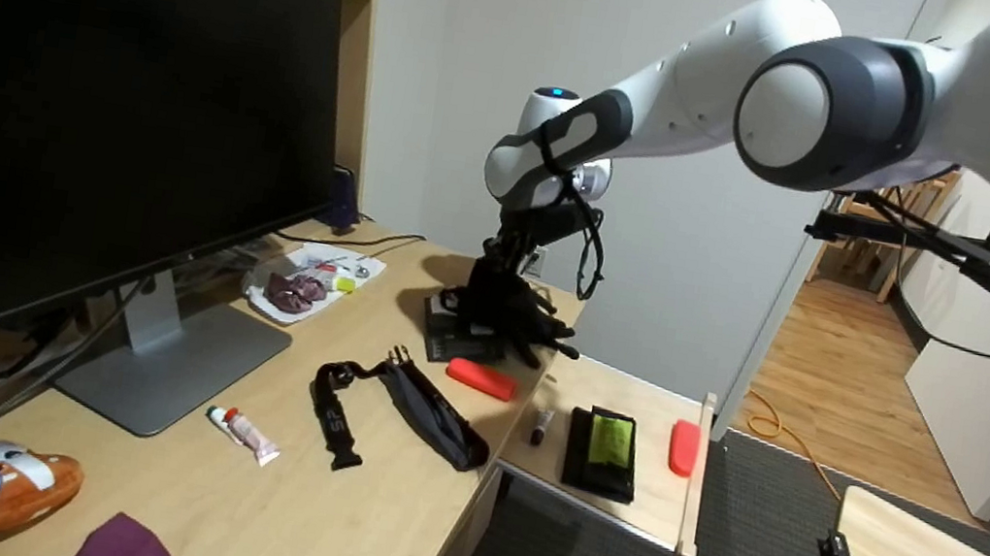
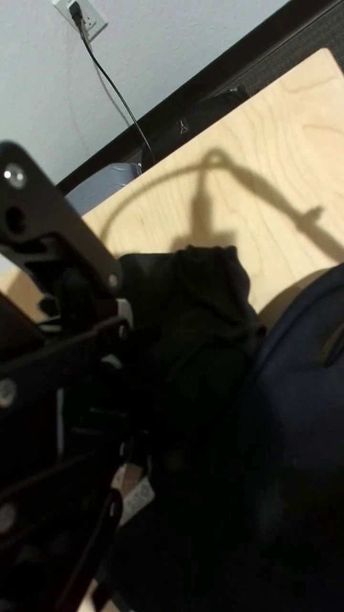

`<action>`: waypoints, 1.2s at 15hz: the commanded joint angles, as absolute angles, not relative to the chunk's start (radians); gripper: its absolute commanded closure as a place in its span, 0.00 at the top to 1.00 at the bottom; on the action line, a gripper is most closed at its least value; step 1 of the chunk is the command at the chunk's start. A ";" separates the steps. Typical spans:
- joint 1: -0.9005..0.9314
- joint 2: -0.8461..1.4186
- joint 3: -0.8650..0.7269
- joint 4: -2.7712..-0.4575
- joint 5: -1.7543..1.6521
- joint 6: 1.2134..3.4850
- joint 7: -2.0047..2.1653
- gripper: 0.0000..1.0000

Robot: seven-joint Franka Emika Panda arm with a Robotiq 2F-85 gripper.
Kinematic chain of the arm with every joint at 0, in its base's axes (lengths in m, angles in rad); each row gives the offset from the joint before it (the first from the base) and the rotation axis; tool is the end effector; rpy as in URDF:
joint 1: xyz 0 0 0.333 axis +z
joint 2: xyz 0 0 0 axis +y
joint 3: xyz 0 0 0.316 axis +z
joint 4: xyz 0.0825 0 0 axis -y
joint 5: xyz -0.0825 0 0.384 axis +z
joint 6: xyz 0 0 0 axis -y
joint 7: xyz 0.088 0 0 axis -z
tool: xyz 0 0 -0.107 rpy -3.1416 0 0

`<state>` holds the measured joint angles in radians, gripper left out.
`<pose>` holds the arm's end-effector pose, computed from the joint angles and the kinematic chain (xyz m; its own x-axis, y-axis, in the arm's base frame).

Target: Move the gloves to the right

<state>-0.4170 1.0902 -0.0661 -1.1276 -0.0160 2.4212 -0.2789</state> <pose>0.7008 -0.3481 0.1543 0.9750 -0.1380 0.1743 -0.1608 -0.9792 0.1241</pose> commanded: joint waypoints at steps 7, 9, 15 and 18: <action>-0.352 0.946 -0.084 -1.141 0.029 2.403 -0.056 0.99; -0.297 0.892 -0.076 -1.162 0.017 2.402 -0.035 1.00; -0.103 0.705 -0.058 -1.315 -0.013 2.366 -0.035 1.00; -0.011 0.600 -0.047 -1.439 -0.015 2.389 0.007 1.00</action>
